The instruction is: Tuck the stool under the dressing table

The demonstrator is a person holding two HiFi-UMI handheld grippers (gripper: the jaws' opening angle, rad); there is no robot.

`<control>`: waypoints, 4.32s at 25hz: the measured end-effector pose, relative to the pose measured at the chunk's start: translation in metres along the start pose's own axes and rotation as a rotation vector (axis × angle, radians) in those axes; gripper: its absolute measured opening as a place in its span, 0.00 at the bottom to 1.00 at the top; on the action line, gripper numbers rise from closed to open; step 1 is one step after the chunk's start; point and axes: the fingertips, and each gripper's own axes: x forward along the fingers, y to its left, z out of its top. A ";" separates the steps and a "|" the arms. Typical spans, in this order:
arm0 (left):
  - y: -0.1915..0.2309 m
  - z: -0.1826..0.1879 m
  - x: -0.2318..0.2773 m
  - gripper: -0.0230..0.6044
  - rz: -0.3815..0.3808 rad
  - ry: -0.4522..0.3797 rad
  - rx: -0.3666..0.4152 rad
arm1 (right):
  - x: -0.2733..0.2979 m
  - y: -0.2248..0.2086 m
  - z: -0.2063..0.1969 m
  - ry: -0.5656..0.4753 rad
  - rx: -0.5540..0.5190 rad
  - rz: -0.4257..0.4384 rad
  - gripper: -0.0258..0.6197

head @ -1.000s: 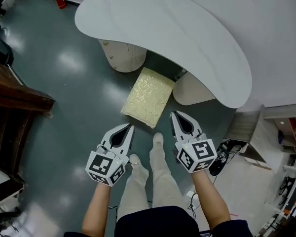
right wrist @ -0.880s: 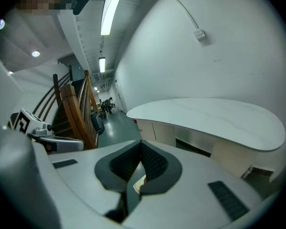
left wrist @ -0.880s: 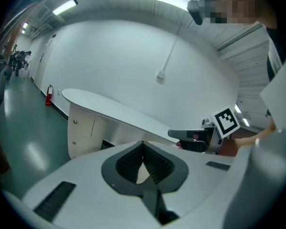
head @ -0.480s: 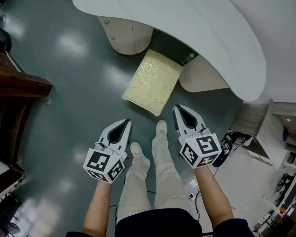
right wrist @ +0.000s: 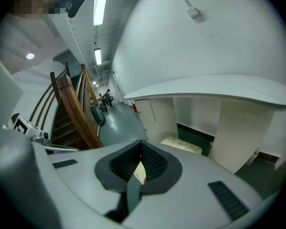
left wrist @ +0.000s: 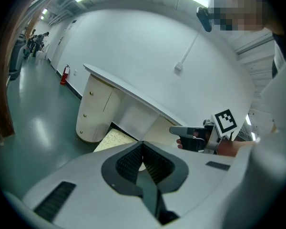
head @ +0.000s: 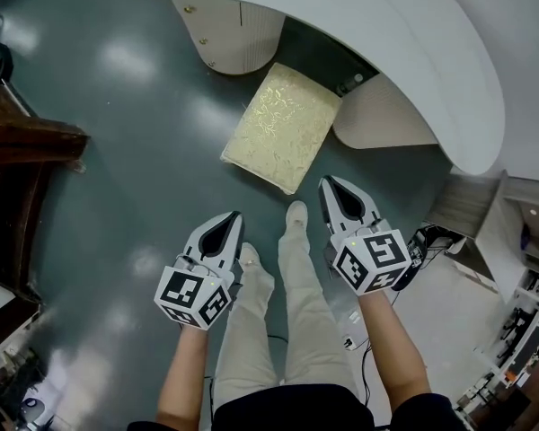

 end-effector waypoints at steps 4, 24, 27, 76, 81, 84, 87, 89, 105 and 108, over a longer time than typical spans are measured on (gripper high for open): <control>0.009 -0.021 0.008 0.05 0.006 0.022 -0.008 | 0.009 -0.002 -0.016 0.005 0.004 0.002 0.05; 0.038 -0.090 0.053 0.05 0.015 0.102 -0.025 | 0.050 -0.030 -0.098 0.091 0.035 0.003 0.05; 0.047 -0.100 0.058 0.05 0.026 0.113 -0.029 | 0.055 -0.032 -0.110 0.098 0.045 0.002 0.05; 0.123 -0.212 0.160 0.05 0.084 0.225 0.015 | 0.122 -0.090 -0.195 0.128 0.016 0.030 0.05; 0.130 -0.218 0.173 0.05 0.092 0.243 0.036 | 0.133 -0.095 -0.193 0.127 -0.020 0.051 0.05; 0.134 -0.221 0.180 0.05 0.102 0.244 0.056 | 0.139 -0.099 -0.191 0.119 -0.026 0.053 0.05; 0.136 -0.220 0.188 0.05 0.097 0.232 0.074 | 0.146 -0.103 -0.191 0.111 -0.033 0.055 0.05; 0.138 -0.221 0.192 0.05 0.094 0.230 0.083 | 0.149 -0.104 -0.192 0.107 -0.035 0.056 0.05; 0.155 -0.223 0.215 0.05 0.128 0.234 0.211 | 0.161 -0.117 -0.193 0.066 -0.066 0.026 0.05; 0.155 -0.223 0.217 0.05 0.109 0.236 0.205 | 0.162 -0.120 -0.193 0.060 -0.067 0.018 0.05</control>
